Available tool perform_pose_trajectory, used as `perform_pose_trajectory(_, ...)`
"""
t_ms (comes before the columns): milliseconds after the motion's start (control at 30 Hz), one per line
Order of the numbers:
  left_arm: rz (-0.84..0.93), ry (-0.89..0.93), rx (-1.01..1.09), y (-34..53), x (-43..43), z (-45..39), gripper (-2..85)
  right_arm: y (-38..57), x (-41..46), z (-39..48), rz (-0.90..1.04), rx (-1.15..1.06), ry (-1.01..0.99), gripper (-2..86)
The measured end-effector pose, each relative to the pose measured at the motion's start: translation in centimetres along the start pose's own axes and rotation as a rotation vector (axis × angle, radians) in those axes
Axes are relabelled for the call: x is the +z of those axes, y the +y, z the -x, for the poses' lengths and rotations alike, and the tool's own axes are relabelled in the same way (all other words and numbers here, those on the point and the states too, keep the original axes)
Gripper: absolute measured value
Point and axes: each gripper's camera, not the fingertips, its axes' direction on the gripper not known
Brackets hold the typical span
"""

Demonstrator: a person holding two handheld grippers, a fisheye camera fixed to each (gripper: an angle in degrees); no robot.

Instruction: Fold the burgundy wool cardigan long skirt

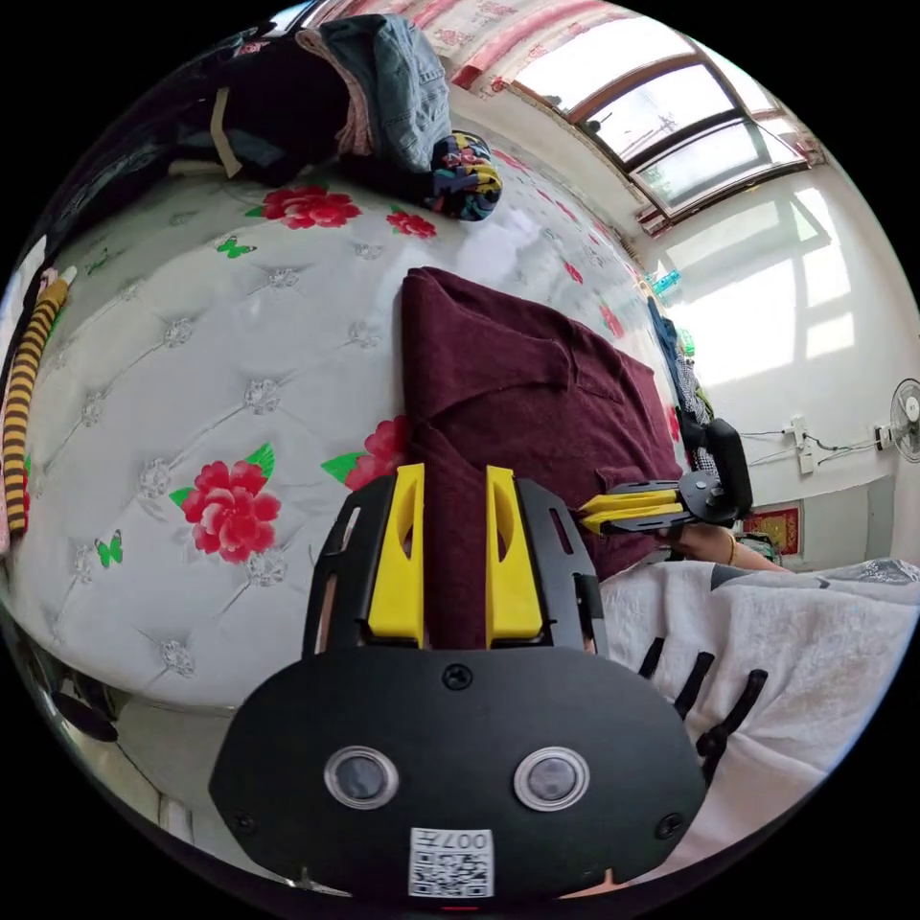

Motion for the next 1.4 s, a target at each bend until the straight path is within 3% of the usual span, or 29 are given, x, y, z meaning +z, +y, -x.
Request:
perform_pose_trajectory(67, 0.004, 0.008, -0.028, 2.1, 0.9, -0.2, 8.9, 1.3, -0.8, 0.7, 0.002, -0.067, 0.152, 0.6)
perform_pose_trajectory(167, 0.024, -0.017, 0.001, 3.3, 2.9, -1.6, 8.9, 3.6, -2.9, -0.5, -0.057, -0.051, 0.195, 0.7)
perform_pose_trajectory(300, 0.128, -0.184, 0.116, 4.0, 8.0, -3.6, 8.6, 6.5, -4.2, -3.6, -0.119, 0.050, 0.114, 2.3)
perform_pose_trajectory(400, 0.112, -0.287, 0.196, 4.2, 9.5, -5.3, 8.4, 11.2, -7.1, -7.1, -0.285, 0.169, -0.014, 4.2)
perform_pose_trajectory(500, 0.102, -0.318, 0.192, 4.6, 10.2, -6.1, 8.3, 19.1, -11.0, -12.7, -0.477, 0.388, -0.035, 5.7)
perform_pose_trajectory(567, 0.061, -0.320, 0.112, 5.1, 9.9, -6.1, 7.3, 28.4, -13.6, -18.1, -0.642, 0.655, -0.018, 6.5)
perform_pose_trajectory(767, -0.054, -0.322, -0.116, 7.2, 8.5, -6.1, 5.6, 51.6, -15.4, -26.2, -0.792, 1.335, 0.174, 8.7)
perform_pose_trajectory(933, -0.050, -0.295, -0.203, 7.7, 9.6, -6.9, 5.0, 59.7, -13.3, -29.8, -0.874, 1.547, 0.020, 9.1)
perform_pose_trajectory(1067, -0.059, -0.274, -0.230, 7.9, 11.0, -8.2, 3.8, 60.2, -12.2, -31.0, -0.942, 1.567, -0.065, 7.4)
perform_pose_trajectory(1200, -0.058, -0.249, -0.268, 8.4, 12.3, -8.5, 2.4, 59.2, -12.2, -30.3, -0.885, 1.593, 0.030, 4.2)
perform_pose_trajectory(1300, -0.063, -0.227, -0.311, 9.1, 13.0, -8.0, 1.0, 57.9, -13.2, -29.8, -0.948, 1.473, -0.002, 2.1)
perform_pose_trajectory(1400, -0.073, -0.236, -0.325, 9.9, 13.3, -7.6, 0.3, 52.9, -17.3, -28.7, -1.009, 1.184, 0.001, 1.1)
